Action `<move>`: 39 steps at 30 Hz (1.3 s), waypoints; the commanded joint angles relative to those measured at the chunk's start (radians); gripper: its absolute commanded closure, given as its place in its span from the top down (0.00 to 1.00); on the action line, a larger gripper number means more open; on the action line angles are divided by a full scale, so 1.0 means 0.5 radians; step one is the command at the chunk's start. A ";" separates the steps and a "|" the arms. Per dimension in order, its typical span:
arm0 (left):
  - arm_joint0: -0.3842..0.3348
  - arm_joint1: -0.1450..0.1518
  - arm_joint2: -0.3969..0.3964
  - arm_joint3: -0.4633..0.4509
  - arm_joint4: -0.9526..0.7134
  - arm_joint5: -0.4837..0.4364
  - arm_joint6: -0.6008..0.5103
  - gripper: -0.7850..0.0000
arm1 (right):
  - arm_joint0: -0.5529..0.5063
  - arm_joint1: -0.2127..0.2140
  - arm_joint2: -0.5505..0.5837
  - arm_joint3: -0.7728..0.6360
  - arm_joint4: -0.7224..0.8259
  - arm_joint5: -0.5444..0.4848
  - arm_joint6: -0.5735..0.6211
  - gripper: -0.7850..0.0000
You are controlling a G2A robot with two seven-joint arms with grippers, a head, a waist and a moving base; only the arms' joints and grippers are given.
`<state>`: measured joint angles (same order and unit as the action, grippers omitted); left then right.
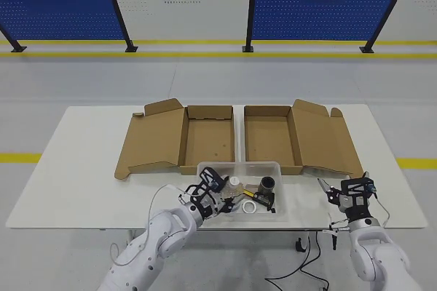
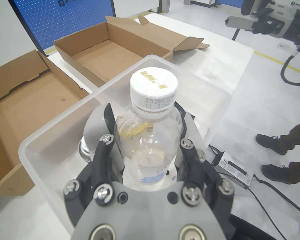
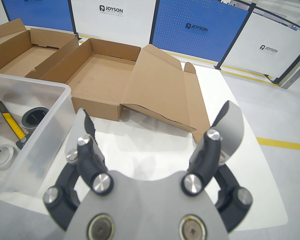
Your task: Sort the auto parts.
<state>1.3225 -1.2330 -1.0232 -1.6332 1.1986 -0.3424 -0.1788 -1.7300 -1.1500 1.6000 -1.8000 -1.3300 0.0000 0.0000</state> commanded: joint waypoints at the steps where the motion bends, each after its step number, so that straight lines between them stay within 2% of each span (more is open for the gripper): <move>1: -0.002 0.002 -0.025 -0.031 -0.033 -0.011 -0.003 0.00 | 0.000 0.000 0.000 0.000 0.000 0.000 0.000 1.00; 14: 0.034 0.020 -0.157 -0.280 -0.216 -0.059 -0.089 0.00 | 0.000 0.000 0.000 0.000 0.000 0.000 0.000 1.00; 25: 0.078 0.031 -0.197 -0.321 -0.196 -0.065 -0.078 0.00 | 0.000 0.000 0.000 0.000 0.000 0.000 0.000 1.00; 33: -0.022 0.030 -0.279 -0.293 -0.139 0.023 0.006 0.00 | 0.000 0.000 0.000 0.000 0.000 0.000 0.000 1.00; 39: -0.164 0.011 -0.276 -0.190 -0.036 0.204 0.085 0.00 | 0.000 0.000 0.000 0.000 0.000 0.000 0.000 1.00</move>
<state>1.2585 -1.2244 -1.1666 -1.7427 1.1756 -0.2586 -0.1418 -1.7300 -1.1500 1.6000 -1.8000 -1.3300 0.0000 0.0000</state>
